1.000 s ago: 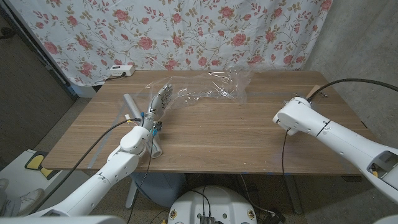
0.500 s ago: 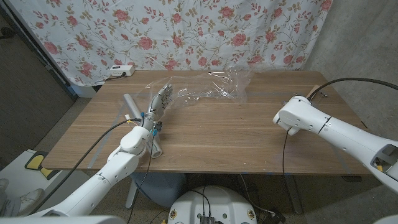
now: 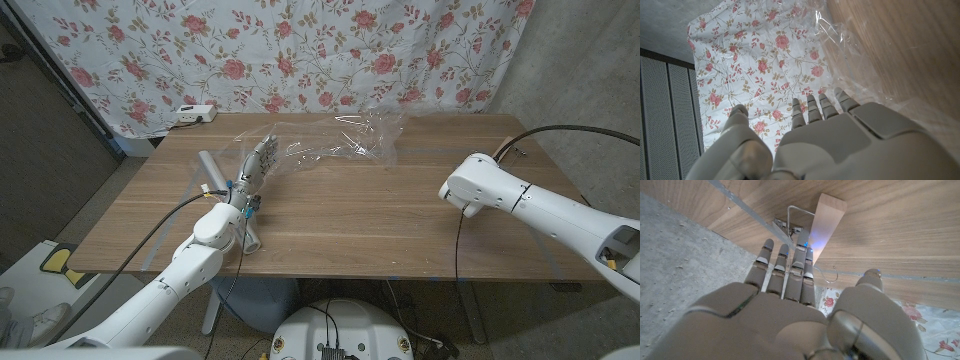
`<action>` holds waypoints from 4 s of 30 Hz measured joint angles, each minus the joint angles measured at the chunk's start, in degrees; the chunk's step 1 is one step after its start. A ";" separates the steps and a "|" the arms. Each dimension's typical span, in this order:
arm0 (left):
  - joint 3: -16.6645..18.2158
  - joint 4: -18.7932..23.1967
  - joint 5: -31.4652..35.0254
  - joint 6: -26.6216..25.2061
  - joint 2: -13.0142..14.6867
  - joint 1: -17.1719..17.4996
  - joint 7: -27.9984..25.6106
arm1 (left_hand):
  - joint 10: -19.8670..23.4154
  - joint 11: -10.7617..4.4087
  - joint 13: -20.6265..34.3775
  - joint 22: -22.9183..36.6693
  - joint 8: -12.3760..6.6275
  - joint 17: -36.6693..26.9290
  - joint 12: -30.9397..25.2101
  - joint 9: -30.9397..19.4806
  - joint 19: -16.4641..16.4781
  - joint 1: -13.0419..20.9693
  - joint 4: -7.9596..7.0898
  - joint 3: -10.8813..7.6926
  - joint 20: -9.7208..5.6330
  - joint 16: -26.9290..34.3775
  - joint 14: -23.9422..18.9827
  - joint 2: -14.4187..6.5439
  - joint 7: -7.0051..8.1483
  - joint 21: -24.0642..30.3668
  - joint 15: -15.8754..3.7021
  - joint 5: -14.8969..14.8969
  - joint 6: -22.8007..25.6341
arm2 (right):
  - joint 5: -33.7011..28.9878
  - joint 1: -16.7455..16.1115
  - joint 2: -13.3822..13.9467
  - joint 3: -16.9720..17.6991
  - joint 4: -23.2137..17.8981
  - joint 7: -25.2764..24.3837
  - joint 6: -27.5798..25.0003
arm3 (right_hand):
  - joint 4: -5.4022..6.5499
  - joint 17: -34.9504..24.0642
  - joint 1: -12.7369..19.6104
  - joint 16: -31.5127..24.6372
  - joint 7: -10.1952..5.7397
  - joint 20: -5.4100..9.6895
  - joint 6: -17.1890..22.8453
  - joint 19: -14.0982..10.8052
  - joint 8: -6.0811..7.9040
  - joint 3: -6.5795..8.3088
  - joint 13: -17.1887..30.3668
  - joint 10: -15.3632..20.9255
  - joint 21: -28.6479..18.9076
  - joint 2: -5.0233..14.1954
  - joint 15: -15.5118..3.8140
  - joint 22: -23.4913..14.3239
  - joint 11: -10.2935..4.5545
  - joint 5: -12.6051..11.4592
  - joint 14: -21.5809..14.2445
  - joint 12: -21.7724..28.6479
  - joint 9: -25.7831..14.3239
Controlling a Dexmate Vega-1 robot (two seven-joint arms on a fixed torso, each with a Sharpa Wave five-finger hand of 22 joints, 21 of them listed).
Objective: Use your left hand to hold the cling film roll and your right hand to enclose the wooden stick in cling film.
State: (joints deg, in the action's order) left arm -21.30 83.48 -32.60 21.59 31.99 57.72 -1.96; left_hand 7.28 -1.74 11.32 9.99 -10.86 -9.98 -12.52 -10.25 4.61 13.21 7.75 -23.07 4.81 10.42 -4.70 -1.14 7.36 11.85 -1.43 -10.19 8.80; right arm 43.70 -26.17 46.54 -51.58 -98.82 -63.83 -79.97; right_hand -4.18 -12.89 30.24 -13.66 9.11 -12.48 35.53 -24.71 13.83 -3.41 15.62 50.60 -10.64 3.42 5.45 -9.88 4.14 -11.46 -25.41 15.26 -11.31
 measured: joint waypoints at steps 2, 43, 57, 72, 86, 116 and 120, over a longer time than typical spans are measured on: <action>-0.01 0.01 0.00 0.00 0.00 0.01 -0.02 | 0.00 0.00 0.00 0.00 0.00 0.00 0.00 0.00 0.00 0.00 0.00 0.00 0.00 0.00 0.00 0.00 0.00 0.00 0.00 0.00 0.00 | 0.35 0.48 0.09 -0.63 0.31 -0.04 0.00 | 0.65 -0.05 -0.88 -0.08 0.00 0.00 0.00 0.00 0.00 0.10 0.08 0.45 0.00 0.36 0.00 -0.06 -0.07 0.00 0.00 0.21 0.00; -0.28 -0.94 -0.14 0.00 -0.53 -0.28 0.10 | -0.01 0.00 0.28 0.00 0.00 0.00 0.00 0.00 0.00 0.00 0.00 0.00 0.00 0.00 0.00 0.00 0.00 -0.21 0.00 0.00 0.00 | 0.98 1.68 -0.51 -1.93 2.43 -0.18 -0.02 | 3.64 0.89 -6.57 -0.54 0.22 0.08 -4.78 -4.46 -2.46 -1.02 0.89 1.89 -0.63 2.31 -3.64 0.03 -0.06 0.66 -2.16 0.43 0.11; -0.41 -1.03 -0.15 0.00 -0.60 -0.41 0.14 | -0.01 0.00 0.27 0.00 0.00 0.00 0.00 0.00 0.00 0.00 0.00 0.00 0.00 0.00 0.00 0.00 0.00 -0.20 0.00 0.00 0.00 | 1.24 1.38 -1.01 -1.09 3.29 -0.20 -0.03 | 3.64 1.22 -6.70 -0.49 0.09 -0.01 -5.26 -5.16 -2.45 -1.02 0.33 2.81 -0.63 1.72 -5.44 0.02 -0.60 0.66 -2.76 0.17 0.12; -0.44 -1.04 -0.18 0.00 -0.60 -0.42 0.26 | -0.01 0.00 0.27 0.00 0.00 0.00 0.00 0.00 0.00 0.00 0.00 0.00 0.00 0.00 0.00 0.00 0.00 -0.20 0.00 0.00 0.00 | 8.19 6.16 -0.03 -6.10 5.77 -0.31 -0.02 | 3.66 1.30 -7.31 -0.13 0.09 -0.20 -5.26 -5.35 -2.45 -1.03 -0.21 2.77 -0.63 1.61 -4.81 0.02 0.05 0.66 -1.29 -0.90 0.11; -0.47 -1.34 -0.30 0.00 -0.72 -0.44 0.39 | -0.01 0.00 0.27 0.00 0.00 0.00 0.00 0.00 0.00 0.00 0.00 0.00 0.00 0.00 0.00 0.00 0.00 -0.53 0.00 0.00 0.00 | 12.58 9.99 0.42 -10.47 7.57 -0.28 -0.01 | 1.25 1.45 -2.90 0.37 0.95 0.19 -0.28 -4.27 -1.07 1.38 -0.73 3.13 -0.16 3.87 -3.54 0.01 0.35 0.22 -1.13 -1.35 0.13; -0.53 -1.68 -0.46 0.54 -1.02 -0.12 0.44 | -0.01 0.00 0.26 0.00 0.00 0.00 0.00 0.00 0.00 0.00 0.00 0.00 0.00 0.00 0.00 0.00 0.00 -0.53 0.00 0.00 0.00 | 14.20 12.20 0.57 -14.05 8.26 -0.24 -0.01 | -6.09 0.98 12.49 -0.19 0.44 0.30 0.85 -3.17 -1.34 7.20 0.77 5.09 -0.16 3.35 -4.73 0.00 -2.45 0.66 -1.65 -0.63 0.10; -0.55 -1.72 -0.47 0.56 -1.07 -0.10 0.44 | -0.01 0.01 0.26 0.00 0.00 0.00 0.00 0.00 0.00 0.00 0.00 0.00 0.00 0.00 0.00 0.00 0.00 -0.53 0.00 0.00 0.00 | 14.23 12.32 0.58 -14.32 8.32 -0.24 -0.01 | -6.08 0.95 14.05 -0.20 0.18 0.27 0.59 -3.15 -1.56 8.11 1.03 5.36 -0.16 3.47 -4.93 0.00 -2.73 0.66 -1.84 -0.41 0.10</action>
State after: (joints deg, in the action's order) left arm -21.85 81.76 -33.07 22.14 30.92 57.61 -1.52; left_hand 7.26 -1.74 11.58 9.99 -10.86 -9.98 -12.52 -10.25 4.60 13.21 7.74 -23.07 4.81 10.42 -4.70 -1.14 7.37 11.33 -1.43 -10.19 8.80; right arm 57.93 -13.85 47.12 -65.90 -90.50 -64.07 -79.98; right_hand -10.27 -11.94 44.29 -13.87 9.30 -12.21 36.12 -27.86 12.27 4.69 16.65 55.96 -10.81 6.89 0.51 -9.88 1.40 -10.80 -27.25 14.85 -11.21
